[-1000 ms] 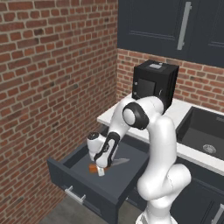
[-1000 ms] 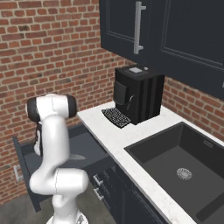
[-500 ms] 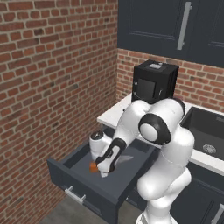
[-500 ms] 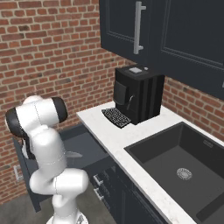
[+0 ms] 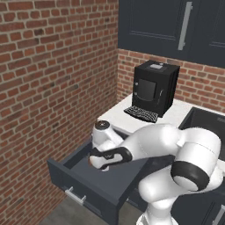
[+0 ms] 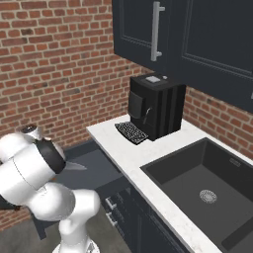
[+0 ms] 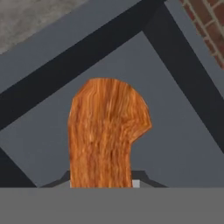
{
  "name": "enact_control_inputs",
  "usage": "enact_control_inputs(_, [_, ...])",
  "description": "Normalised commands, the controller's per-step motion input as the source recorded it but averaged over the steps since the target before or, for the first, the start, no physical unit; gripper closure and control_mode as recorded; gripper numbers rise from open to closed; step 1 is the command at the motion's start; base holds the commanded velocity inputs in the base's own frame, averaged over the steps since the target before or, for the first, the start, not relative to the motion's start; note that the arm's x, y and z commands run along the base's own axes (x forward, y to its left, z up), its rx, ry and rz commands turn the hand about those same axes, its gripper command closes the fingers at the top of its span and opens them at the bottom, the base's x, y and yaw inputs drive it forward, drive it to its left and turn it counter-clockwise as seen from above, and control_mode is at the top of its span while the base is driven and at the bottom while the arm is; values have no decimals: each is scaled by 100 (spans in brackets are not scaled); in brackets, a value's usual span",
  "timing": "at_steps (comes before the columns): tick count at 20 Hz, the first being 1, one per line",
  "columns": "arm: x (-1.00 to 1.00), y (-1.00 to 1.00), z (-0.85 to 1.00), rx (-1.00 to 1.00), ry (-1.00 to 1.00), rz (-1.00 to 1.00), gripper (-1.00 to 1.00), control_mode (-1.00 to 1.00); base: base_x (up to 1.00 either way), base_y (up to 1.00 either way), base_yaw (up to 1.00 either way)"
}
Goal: Pick up the knife from the drawer and place it on the cutting board. Then place the meat from the plate to the cutting board.
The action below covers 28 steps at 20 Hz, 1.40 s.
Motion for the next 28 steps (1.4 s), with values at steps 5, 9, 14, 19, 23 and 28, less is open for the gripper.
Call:
enact_control_inputs(5, [-21, 6, 100, 0, 0, 0, 100, -100, 0, 0, 0])
enact_control_inputs(9, [-45, -3, 98, 0, -1, 0, 100, -100, 0, 0, 0])
enact_control_inputs(14, [-52, -27, 91, 0, -13, 0, 100, -100, 0, 0, 0])
enact_control_inputs(19, [-29, -37, 84, 0, -11, 0, 100, -100, 0, 0, 0])
enact_control_inputs(23, [-10, -61, 59, 0, -3, 0, 100, -100, 0, 0, 0])
enact_control_inputs(28, [5, -49, 32, 0, 0, 0, 100, -100, 0, 0, 0])
